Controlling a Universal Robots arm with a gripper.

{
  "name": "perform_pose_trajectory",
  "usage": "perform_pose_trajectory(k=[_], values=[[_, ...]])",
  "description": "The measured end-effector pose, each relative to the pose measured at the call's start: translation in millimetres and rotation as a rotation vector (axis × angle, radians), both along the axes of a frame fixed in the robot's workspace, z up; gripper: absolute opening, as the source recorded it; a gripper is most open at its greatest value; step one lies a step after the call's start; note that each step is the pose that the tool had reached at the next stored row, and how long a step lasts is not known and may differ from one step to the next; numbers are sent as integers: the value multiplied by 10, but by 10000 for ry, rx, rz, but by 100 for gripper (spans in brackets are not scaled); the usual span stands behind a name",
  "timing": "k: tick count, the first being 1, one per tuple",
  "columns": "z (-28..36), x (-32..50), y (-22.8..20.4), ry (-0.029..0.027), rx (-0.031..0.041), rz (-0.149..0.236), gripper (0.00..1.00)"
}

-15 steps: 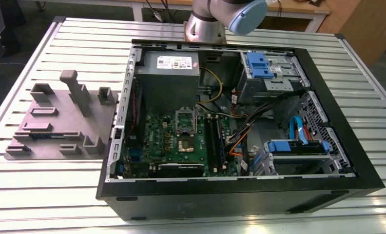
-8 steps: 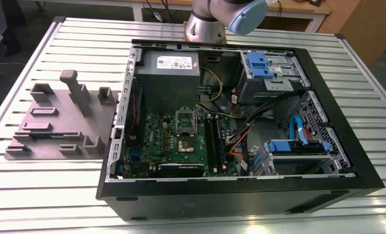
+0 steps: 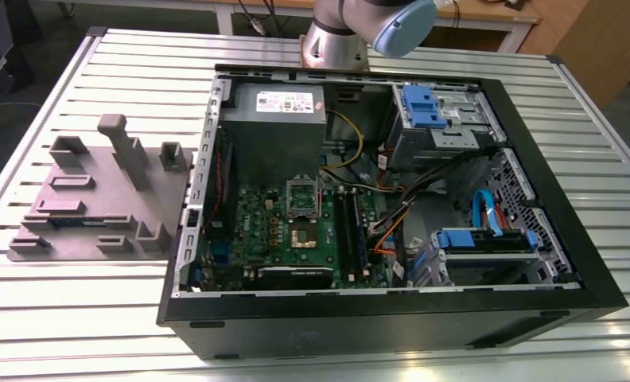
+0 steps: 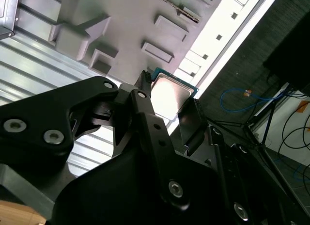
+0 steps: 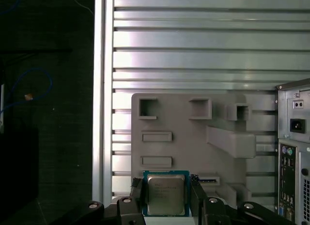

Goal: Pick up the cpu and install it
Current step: 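Pick up the cpu and move it towards the insertion slot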

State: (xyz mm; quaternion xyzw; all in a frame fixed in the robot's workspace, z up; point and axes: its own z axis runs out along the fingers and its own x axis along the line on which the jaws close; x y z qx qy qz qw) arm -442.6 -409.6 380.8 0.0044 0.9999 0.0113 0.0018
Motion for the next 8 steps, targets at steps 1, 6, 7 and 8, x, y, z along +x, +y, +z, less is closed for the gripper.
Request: perform_pose_trajectory(k=[1,6,7,8], values=[[0,6,0,0,0,0,47],[-1,29,0,-1,1,-2,47],[-1,31,0,-1,1,-1,47],[0,31,0,0,1,0,47]])
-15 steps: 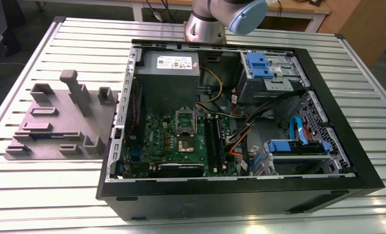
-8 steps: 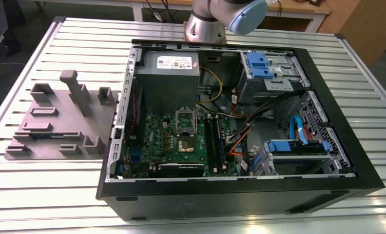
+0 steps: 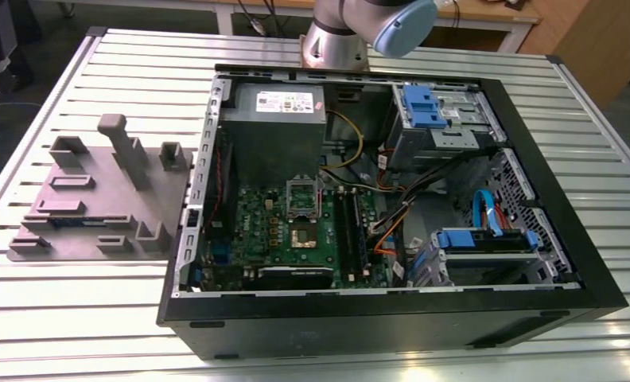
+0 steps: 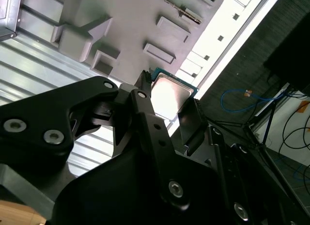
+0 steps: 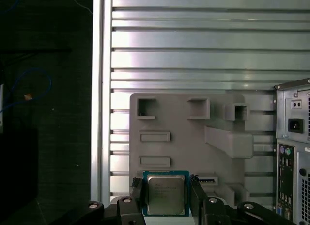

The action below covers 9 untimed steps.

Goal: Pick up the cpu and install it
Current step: 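Pick up the cpu and move it towards the insertion slot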

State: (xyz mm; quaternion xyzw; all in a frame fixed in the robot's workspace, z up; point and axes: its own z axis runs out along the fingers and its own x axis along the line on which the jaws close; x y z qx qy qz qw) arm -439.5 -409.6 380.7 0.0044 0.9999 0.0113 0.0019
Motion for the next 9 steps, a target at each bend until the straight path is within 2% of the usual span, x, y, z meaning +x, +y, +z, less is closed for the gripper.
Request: perform_pose_trajectory(k=[9], values=[[0,22,0,10,0,1,47]])
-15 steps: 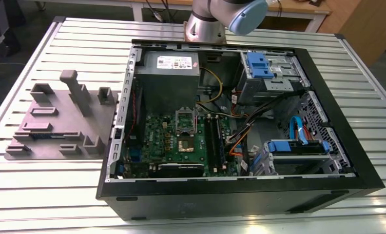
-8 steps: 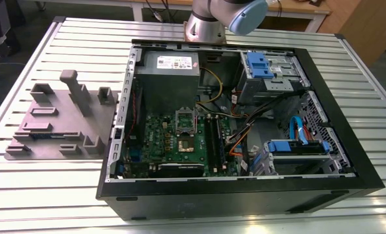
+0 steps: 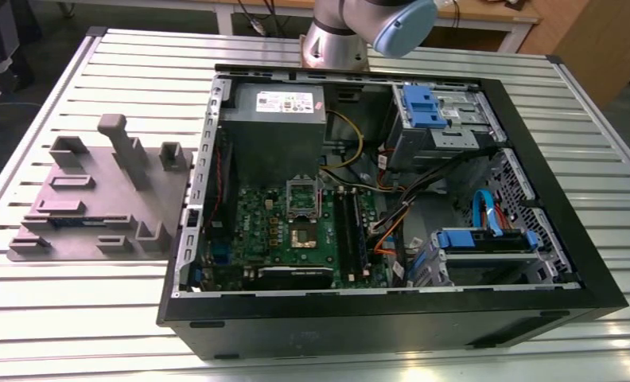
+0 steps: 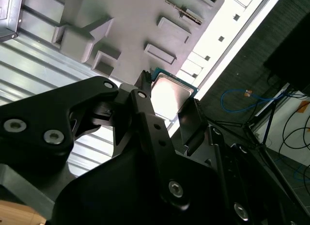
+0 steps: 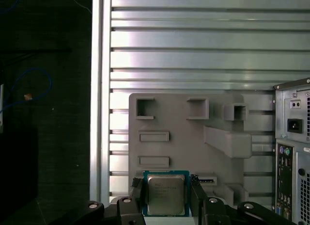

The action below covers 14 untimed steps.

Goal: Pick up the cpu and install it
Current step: 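Pick up the cpu and move it towards the insertion slot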

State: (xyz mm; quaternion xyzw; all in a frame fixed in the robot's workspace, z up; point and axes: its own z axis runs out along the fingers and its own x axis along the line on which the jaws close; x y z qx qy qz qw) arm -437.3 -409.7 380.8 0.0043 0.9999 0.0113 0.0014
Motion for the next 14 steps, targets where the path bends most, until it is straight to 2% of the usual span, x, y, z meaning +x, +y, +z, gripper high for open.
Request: perform_pose_trajectory(k=[14], values=[[0,81,0,39,0,-1,47]])
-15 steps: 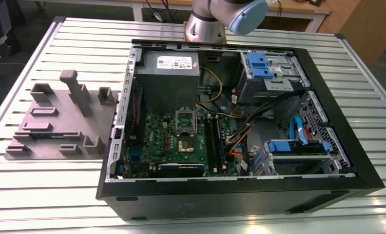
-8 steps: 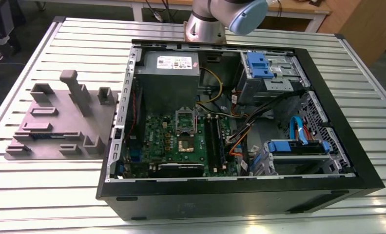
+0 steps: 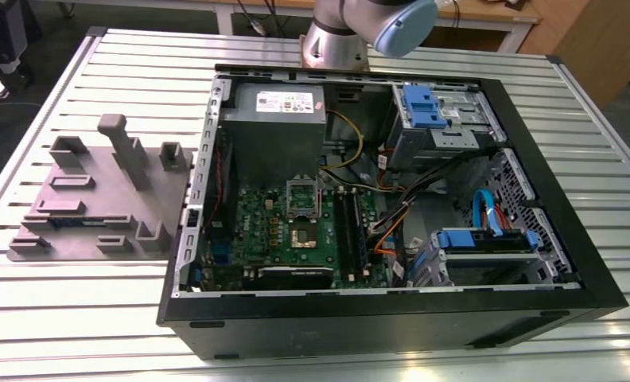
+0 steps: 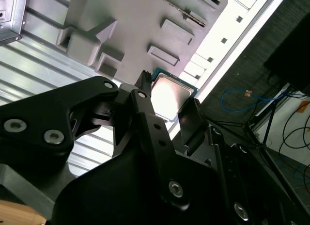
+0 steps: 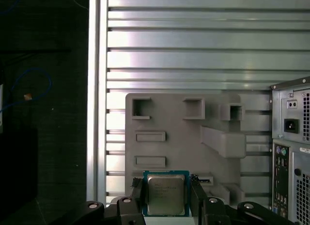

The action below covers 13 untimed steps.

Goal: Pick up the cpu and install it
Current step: 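Pick up the cpu and move it towards the insertion slot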

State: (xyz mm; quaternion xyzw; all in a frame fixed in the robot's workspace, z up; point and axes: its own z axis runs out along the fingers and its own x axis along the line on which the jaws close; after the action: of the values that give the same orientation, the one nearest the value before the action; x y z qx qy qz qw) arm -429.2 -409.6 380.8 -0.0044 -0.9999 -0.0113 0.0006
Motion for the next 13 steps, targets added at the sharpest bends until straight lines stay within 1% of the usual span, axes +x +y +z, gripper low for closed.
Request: perform_pose_trajectory(k=[4,8,12,13], values=[[0,35,0,22,1,0,47],[0,80,0,58,0,0,47],[-1,91,0,60,1,-2,47],[0,105,0,61,-1,0,47]])
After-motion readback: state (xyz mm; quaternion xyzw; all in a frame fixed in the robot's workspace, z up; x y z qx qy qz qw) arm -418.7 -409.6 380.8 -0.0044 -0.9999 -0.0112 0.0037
